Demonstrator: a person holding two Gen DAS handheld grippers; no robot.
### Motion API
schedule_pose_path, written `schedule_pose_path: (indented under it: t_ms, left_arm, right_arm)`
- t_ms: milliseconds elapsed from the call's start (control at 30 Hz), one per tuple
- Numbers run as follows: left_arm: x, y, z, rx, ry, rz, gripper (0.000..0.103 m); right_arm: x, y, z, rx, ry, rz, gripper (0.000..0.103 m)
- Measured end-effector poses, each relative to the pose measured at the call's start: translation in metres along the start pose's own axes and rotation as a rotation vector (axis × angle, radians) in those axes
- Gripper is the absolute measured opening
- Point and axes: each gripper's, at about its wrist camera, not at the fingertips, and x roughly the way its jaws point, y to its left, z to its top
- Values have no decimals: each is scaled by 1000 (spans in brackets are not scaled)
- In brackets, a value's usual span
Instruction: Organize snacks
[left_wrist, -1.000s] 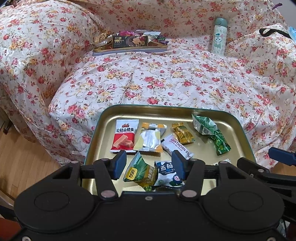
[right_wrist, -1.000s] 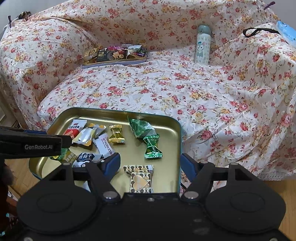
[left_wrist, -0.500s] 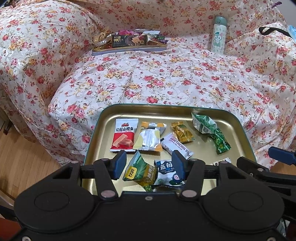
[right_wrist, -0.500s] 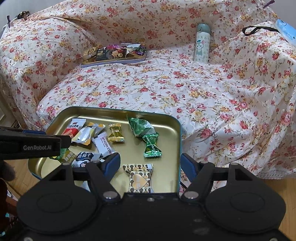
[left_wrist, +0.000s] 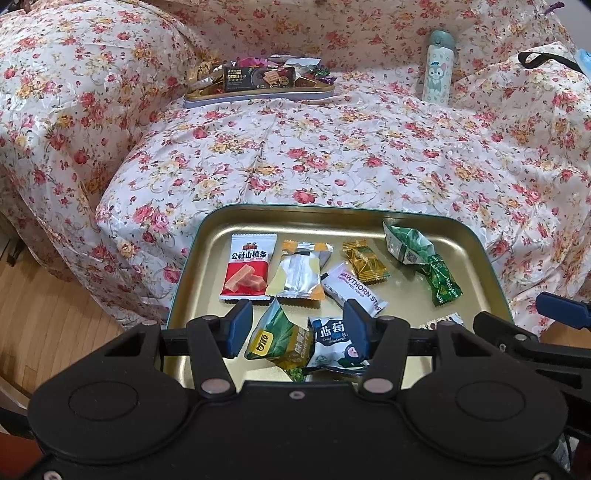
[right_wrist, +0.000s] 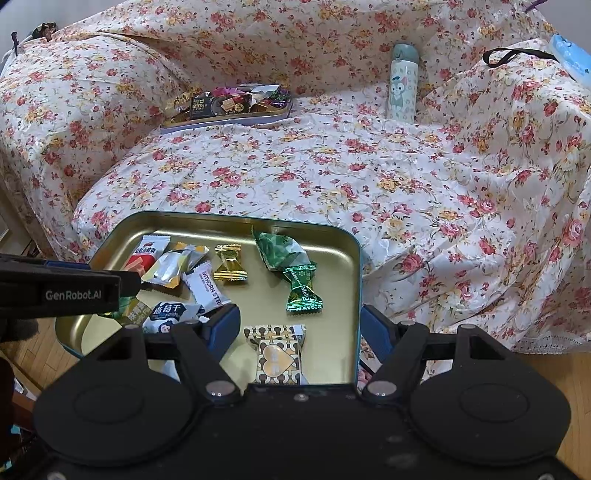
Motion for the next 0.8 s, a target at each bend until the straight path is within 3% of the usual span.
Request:
schedule_pose_path:
  t_ms: [800]
  left_arm:
    - [4, -5, 0, 32, 5, 2, 61]
  right_arm:
    - [8, -5, -3, 7, 17, -13, 74]
